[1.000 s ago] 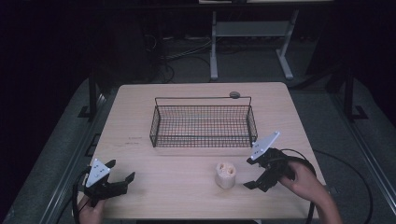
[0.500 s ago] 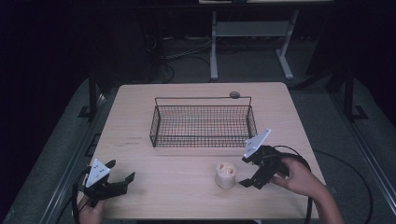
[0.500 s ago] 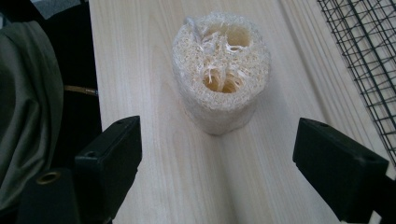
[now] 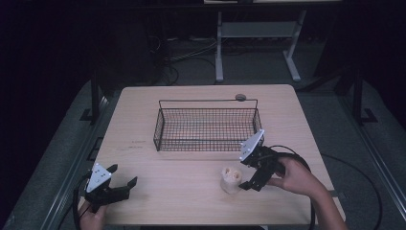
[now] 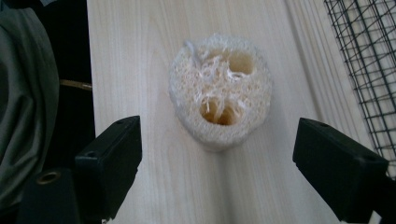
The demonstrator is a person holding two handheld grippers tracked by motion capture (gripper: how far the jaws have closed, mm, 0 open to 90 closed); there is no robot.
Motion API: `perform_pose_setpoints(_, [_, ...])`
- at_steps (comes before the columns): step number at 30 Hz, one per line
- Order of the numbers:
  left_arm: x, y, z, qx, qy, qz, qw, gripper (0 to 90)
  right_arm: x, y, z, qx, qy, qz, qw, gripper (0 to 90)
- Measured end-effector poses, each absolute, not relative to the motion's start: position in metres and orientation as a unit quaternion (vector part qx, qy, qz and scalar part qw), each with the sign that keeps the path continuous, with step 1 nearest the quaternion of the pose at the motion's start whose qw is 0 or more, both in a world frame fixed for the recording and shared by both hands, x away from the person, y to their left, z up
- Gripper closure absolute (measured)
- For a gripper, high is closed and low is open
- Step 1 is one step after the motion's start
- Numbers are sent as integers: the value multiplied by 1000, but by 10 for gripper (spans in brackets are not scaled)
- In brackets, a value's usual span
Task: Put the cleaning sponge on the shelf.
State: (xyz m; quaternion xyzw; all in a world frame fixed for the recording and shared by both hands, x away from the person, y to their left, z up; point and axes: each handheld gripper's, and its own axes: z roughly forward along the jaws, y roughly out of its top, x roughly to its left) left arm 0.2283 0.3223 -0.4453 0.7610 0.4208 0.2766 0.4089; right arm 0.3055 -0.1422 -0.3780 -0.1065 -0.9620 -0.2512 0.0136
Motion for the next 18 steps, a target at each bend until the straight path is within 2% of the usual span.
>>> perform_pose_setpoints(18, [229,324,-445,759,422,277,411,137,314,-118,-377,-85,-968,-234,21,153])
